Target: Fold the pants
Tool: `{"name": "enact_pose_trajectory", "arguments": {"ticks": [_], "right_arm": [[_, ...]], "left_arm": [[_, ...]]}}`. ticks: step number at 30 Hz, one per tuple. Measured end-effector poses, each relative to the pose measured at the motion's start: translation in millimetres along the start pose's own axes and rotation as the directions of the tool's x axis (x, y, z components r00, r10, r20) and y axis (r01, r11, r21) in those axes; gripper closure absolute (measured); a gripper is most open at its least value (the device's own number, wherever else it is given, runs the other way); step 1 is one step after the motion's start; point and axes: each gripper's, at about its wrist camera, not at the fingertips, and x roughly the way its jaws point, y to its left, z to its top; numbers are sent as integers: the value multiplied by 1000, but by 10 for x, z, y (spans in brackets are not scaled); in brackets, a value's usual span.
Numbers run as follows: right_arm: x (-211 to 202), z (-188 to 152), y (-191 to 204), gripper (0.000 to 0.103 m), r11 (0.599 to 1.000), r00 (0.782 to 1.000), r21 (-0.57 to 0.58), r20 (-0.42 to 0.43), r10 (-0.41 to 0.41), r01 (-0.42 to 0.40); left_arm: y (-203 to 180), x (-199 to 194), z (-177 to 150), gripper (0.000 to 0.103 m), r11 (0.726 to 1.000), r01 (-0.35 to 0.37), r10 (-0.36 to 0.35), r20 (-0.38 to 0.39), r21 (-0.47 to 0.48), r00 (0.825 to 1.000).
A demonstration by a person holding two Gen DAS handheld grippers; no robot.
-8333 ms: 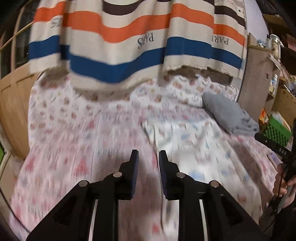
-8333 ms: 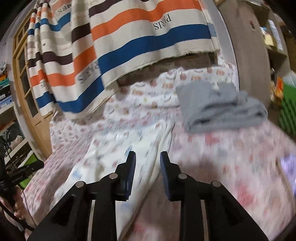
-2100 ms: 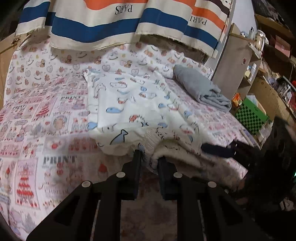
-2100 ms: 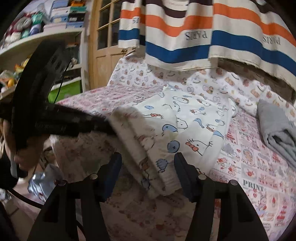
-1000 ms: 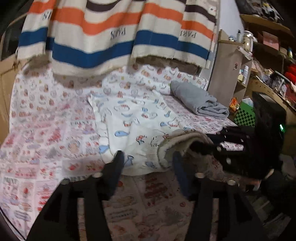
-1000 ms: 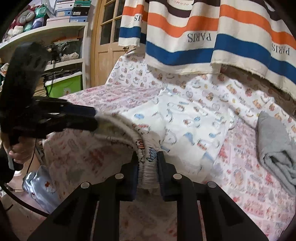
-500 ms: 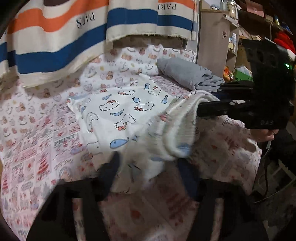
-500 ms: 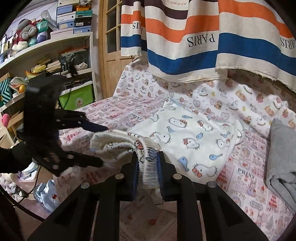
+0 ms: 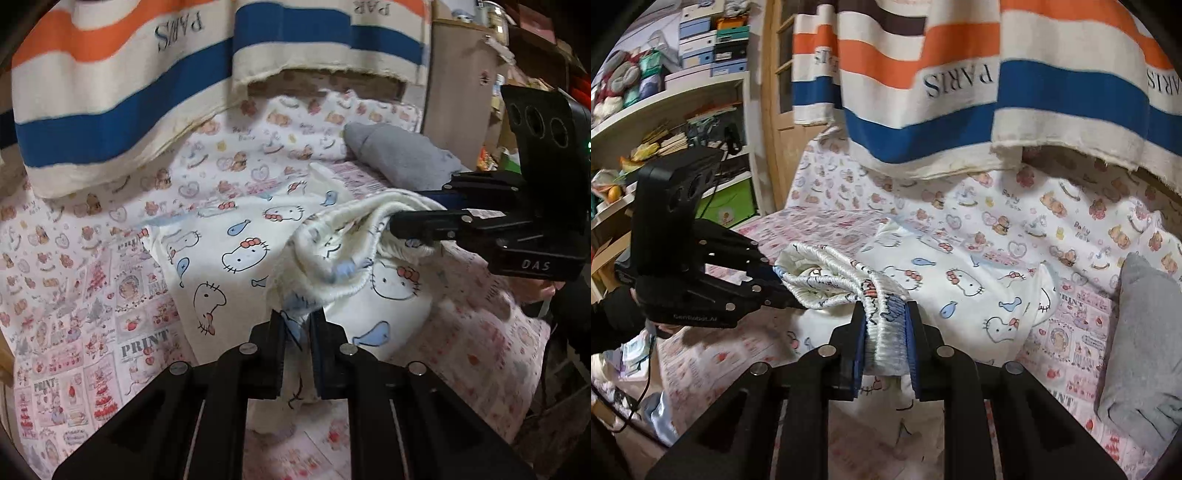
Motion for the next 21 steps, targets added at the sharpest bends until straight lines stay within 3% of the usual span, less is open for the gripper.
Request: {"name": "enact_pose_trajectory", "arguments": {"ticks": [8, 10, 11, 12, 21], "right_arm": [[264, -90, -339, 79, 990, 998, 127, -26, -50, 53], [271, -107, -402, 69, 987, 997, 143, -36, -73, 78], [260, -113, -434, 55, 984, 996, 152, -32, -89, 93], [239, -116, -461, 48, 981, 994, 162, -20, -105, 107], [-62, -141, -472, 47, 969, 989, 200, 10, -148, 143]], "left_arm": [[208, 288, -24, 87, 998, -43, 41, -40, -41, 998], [262, 338, -35, 67, 996, -70, 67, -58, -54, 996], [285, 347, -39, 59, 995, -81, 78, -59, -58, 995], [309, 348, -43, 58, 994, -88, 85, -59, -63, 995], [383, 60, -61, 51, 992, -79, 78, -10, -94, 997]]}}
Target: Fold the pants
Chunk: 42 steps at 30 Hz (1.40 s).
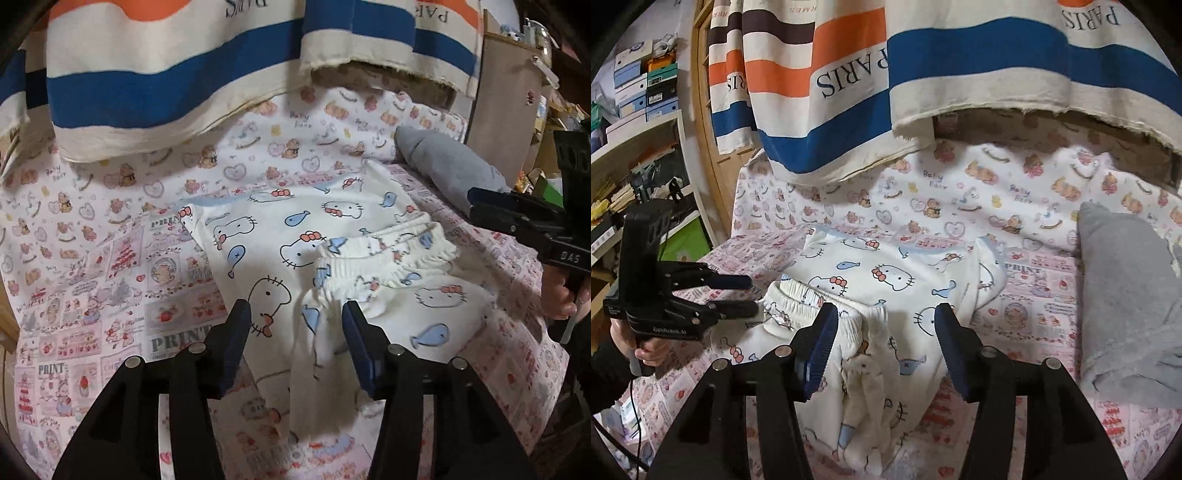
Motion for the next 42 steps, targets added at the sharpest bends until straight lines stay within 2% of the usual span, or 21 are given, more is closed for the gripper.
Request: {"name": "enact_pose_trajectory", "arguments": {"ticks": [2, 4, 5, 6, 8, 10, 11, 15, 19, 22, 24, 27, 29, 30, 31, 33, 35, 36, 37, 38, 42], "right_arm": [[-30, -42, 22, 47, 1000, 1000, -3, -18, 6, -6], [10, -96, 60, 47, 1000, 997, -7, -81, -3, 3], [49, -123, 77, 59, 1000, 993, -7, -119, 8, -9], [107, -161, 98, 79, 999, 986, -6, -162, 40, -41], [214, -219, 132, 91, 999, 979, -18, -205, 22, -27], [305, -250, 134, 98, 999, 979, -20, -202, -38, 34], [354, -254, 104, 98, 999, 978, -5, -203, -47, 47], [427, -266, -46, 98, 992, 974, 41, -199, -106, 116], [175, -291, -92, 96, 996, 986, 51, -153, -68, 76], [-84, -351, -36, 75, 999, 993, 14, -117, -33, 35], [-209, -411, 31, 56, 1000, 994, -15, -105, -3, 2], [-265, -529, 160, 55, 997, 989, -75, -147, 17, -29], [-214, -623, 239, 58, 992, 980, -123, -196, -10, -15], [-189, -657, 256, 66, 990, 977, -141, -213, -24, -6], [-166, -690, 262, 68, 988, 973, -154, -226, -39, 4], [-115, -716, 238, 69, 989, 970, -149, -237, -46, 10], [-62, -710, 198, 69, 993, 969, -114, -245, -12, -16], [-44, -701, 187, 73, 994, 970, -103, -244, -4, -22], [-20, -691, 177, 80, 995, 969, -91, -245, 9, -32], [3, -671, 167, 100, 996, 969, -80, -246, 15, -36], [-117, -587, 128, 100, 997, 982, -64, -181, -45, 34]], "left_arm": [[-34, -48, -20, 51, 1000, 6, -6, 0, 11, 1000], [-87, -64, -49, 51, 999, 19, -19, -10, 27, 1000], [-117, -54, -66, 51, 999, 21, -21, -19, 37, 1000], [-148, -30, -82, 51, 999, 16, -15, -32, 49, 999], [-191, 31, -103, 57, 998, 9, -6, -46, 60, 999], [-190, 95, -107, 71, 999, 6, -3, -60, 48, 998], [-173, 129, -103, 80, 999, -6, 8, -68, 34, 998], [-45, 106, -107, 81, 995, -101, 101, -57, 5, 993], [-4, -117, -199, 81, 998, -65, 66, -32, 12, 997], [-80, -267, -293, 77, 998, -45, 46, -15, 49, 999], [-123, -315, -353, 63, 998, -11, 13, -20, 60, 1000], [-150, -251, -419, 63, 998, 10, -6, -57, 65, 998], [-155, -149, -464, 63, 997, -9, 15, -91, 73, 996], [-150, -95, -483, 63, 997, -14, 22, -109, 72, 994], [-145, -58, -497, 63, 998, -12, 19, -121, 66, 993], [-129, -56, -481, 74, 999, -2, 7, -105, 54, 994], [-121, -62, -466, 85, 999, 8, -3, -99, 45, 995], [-125, -68, -452, 93, 999, 19, -15, -94, 41, 995], [-133, -82, -452, 95, 999, 22, -18, -89, 43, 996], [-150, -108, -447, 96, 999, 14, -10, -78, 52, 997], [-163, -340, -409, 97, 994, -45, 46, -2, 101, 999]]}}
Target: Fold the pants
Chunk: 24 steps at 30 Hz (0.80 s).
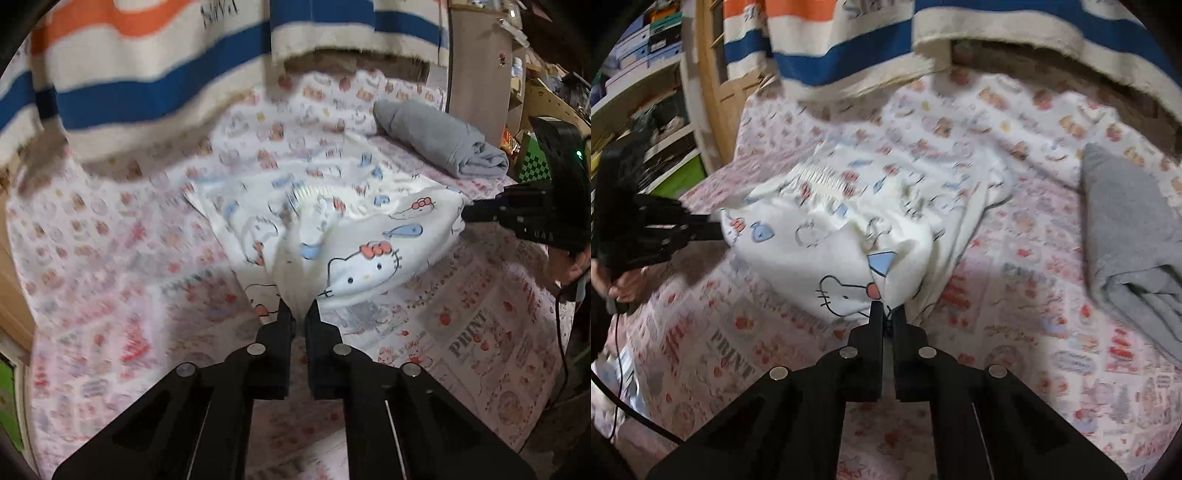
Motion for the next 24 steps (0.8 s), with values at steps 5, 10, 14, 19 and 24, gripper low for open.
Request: {"name": "enact_pose_trajectory", "arguments": {"ticks": [5, 10, 14, 19, 24], "right_arm": [[-131, 16, -73, 100, 1000, 1000, 10, 6, -12, 12], [-14, -120, -6, 100, 1000, 999, 3, -39, -21, 21], [-196, -167, 52, 100, 1000, 1000, 20, -10, 6, -6], [-460, -264, 221, 100, 1000, 1000, 7, 17, -1, 0], [-695, -386, 367, 100, 999, 999, 3, 33, 32, -33]], "left_arm": [[29, -25, -27, 97, 999, 39, -39, -15, 8, 999], [-5, 132, -162, 97, 999, 29, -30, -61, -22, 998], [-10, -70, -228, 97, 998, 43, -44, -23, -54, 999], [-46, -381, -378, 103, 995, 60, -60, 4, -76, 998], [-41, -650, -527, 103, 994, 48, -45, 28, -100, 999]]}}
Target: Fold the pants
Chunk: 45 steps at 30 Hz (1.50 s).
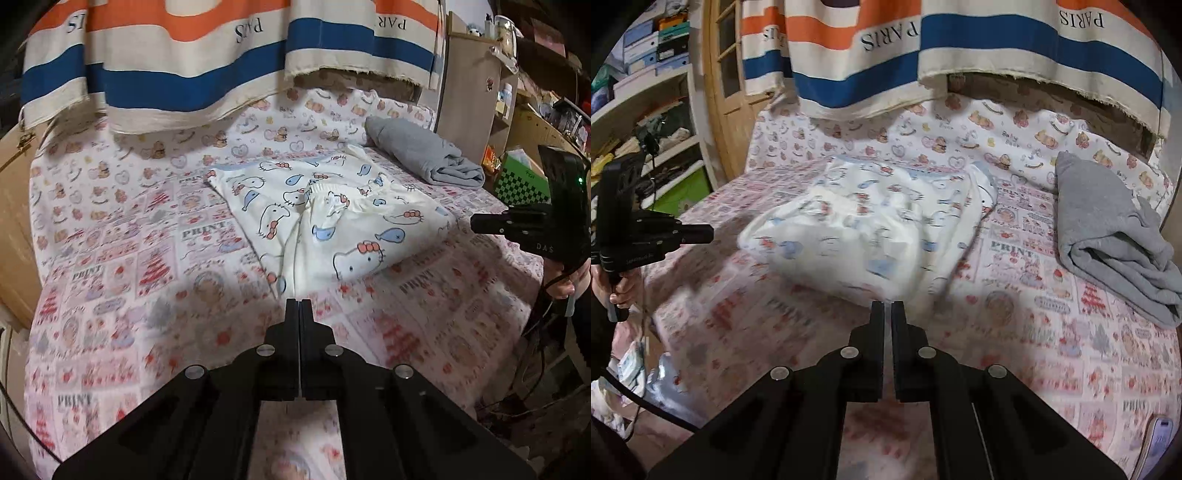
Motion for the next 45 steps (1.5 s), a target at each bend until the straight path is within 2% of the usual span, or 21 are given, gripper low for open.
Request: {"name": "enact_pose_trajectory", "arguments": {"ticks": [5, 7, 9, 11, 13, 14, 15, 17, 18, 19, 20, 21, 23, 29, 31, 33, 36, 39, 44, 45], "right_arm": [[-68, -5, 65, 100, 993, 993, -52, 52, -107, 109], [-63, -3, 72, 99, 994, 995, -62, 49, -87, 90], [-34, -4, 91, 98, 995, 997, -76, 36, -63, 66], [19, -6, 115, 96, 994, 997, -91, 29, -65, 67], [93, -4, 146, 92, 991, 998, -120, 13, -59, 60], [124, -10, 169, 88, 989, 999, -141, 5, -50, 50], [146, -8, 190, 84, 986, 999, -163, 0, -44, 44], [170, 2, 244, 83, 976, 998, -210, 14, -64, 65], [164, 17, 296, 81, 966, 997, -250, 30, -66, 72], [158, 33, 337, 80, 957, 998, -283, 38, -60, 68], [160, 51, 386, 74, 945, 998, -322, 41, -53, 64], [182, 75, 430, 61, 932, 998, -356, 41, -57, 68], [252, 111, 462, 51, 918, 997, -390, 31, -69, 75], [587, 87, 336, 53, 914, 994, -404, -87, -60, 20], [626, 90, 269, 54, 928, 995, -373, -89, -48, 11], [657, 114, 213, 54, 939, 995, -345, -95, -38, 3], [694, 129, 151, 58, 945, 996, -327, -91, -27, -4], [728, 160, 126, 68, 949, 996, -315, -94, -3, -27], [785, 207, 136, 72, 949, 996, -314, -91, 2, -31], [793, 214, 131, 74, 951, 996, -308, -94, 8, -37]], "left_arm": [[-80, 11, -22, 103, 1000, 4, -4, 5, 22, 1000], [-164, 48, -12, 100, 999, 35, -36, 6, 35, 999], [-254, 116, 5, 90, 996, 65, -66, 2, 52, 998], [-344, 216, 32, 88, 996, 63, -62, -11, 68, 998], [-459, 283, 76, 87, 990, 60, -59, -16, 124, 998], [-521, 296, 98, 80, 984, 54, -53, -11, 168, 999], [-602, 314, 126, 59, 972, 36, -36, -3, 232, 999], [-768, 377, 153, 36, 923, -21, 17, 14, 385, 1000], [-838, 416, 160, 36, 890, -43, 35, 26, 455, 999], [-878, 464, 178, 36, 868, -56, 51, 22, 493, 998], [-884, 514, 207, 36, 860, -48, 56, 0, 507, 998], [-871, 564, 245, 37, 861, -27, 49, -31, 507, 998], [-803, 642, 312, 37, 875, 8, 30, -72, 485, 997], [-524, 831, 379, 52, 933, 70, -20, -144, 354, 989], [-480, 835, 358, 55, 944, 69, -24, -142, 323, 990], [-484, 765, 346, 55, 946, 44, -10, -108, 321, 994], [-507, 623, 366, 55, 944, 46, -30, -54, 326, 998], [-502, 624, 396, 55, 941, 76, -56, -72, 329, 996], [-443, 876, 355, 56, 948, 80, -36, -144, 309, 989], [-409, 878, 359, 57, 953, 101, -66, -128, 287, 990]]}}
